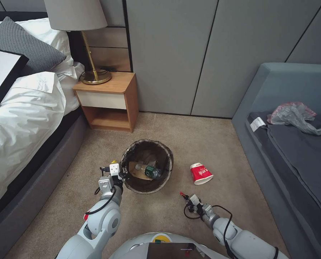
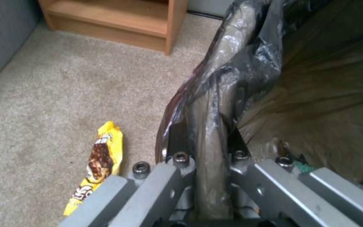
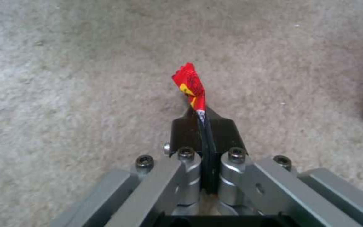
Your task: Pick up the trash bin, then pick up the garbage from the floor and place it into the trash bin.
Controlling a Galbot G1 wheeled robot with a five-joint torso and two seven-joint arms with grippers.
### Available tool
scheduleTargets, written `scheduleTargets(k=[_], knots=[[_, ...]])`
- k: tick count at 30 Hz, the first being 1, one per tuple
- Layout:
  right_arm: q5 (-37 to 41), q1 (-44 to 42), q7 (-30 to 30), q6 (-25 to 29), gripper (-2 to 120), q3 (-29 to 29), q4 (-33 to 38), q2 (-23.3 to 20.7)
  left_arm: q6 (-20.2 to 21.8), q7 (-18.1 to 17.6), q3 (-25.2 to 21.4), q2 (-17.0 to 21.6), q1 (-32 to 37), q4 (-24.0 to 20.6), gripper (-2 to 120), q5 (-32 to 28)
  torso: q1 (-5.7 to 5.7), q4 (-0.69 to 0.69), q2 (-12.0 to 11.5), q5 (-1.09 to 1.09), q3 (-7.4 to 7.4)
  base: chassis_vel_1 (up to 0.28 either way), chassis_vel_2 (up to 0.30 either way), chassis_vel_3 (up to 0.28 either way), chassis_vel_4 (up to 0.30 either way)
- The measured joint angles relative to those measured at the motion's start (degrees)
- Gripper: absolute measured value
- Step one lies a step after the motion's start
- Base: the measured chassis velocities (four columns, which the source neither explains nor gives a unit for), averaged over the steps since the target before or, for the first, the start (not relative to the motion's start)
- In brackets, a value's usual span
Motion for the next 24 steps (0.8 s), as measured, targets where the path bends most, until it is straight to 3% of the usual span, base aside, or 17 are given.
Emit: scheduleTargets(k=[8, 16, 20, 24], knots=[[-0.8, 0.0, 2.1, 0.3, 0, 1.9, 1.5, -0.1, 0.0, -0.1, 0.2, 0.0, 0.0, 0.0, 0, 0.0, 0.0, -0.01, 0.0, 0.0, 0.0, 0.0, 0.0, 0.0, 0.0], [2.5, -0.6, 11.0, -1.9, 0, 11.4, 14.3, -1.1, 0.2, -0.2, 0.9, 0.1, 0.3, -0.1, 0, 0.0, 0.0, 0.01, 0.0, 0.01, 0.0, 0.0, 0.0, 0.0, 0.0], [3.6, -0.7, 13.1, -2.6, 0, 13.1, 18.6, -1.5, 0.3, -0.2, 1.1, 0.1, 0.3, -0.1, 0, 0.1, 0.0, 0.01, 0.0, 0.01, 0.0, 0.0, 0.0, 0.0, 0.0], [4.2, -1.9, 16.4, -3.3, 0, 16.0, 27.7, -1.9, 0.5, -0.4, 1.6, 0.7, 0.3, 0.0, 0, 0.1, 0.0, 0.01, 0.0, 0.01, 0.0, 0.0, 0.0, 0.0, 0.0]])
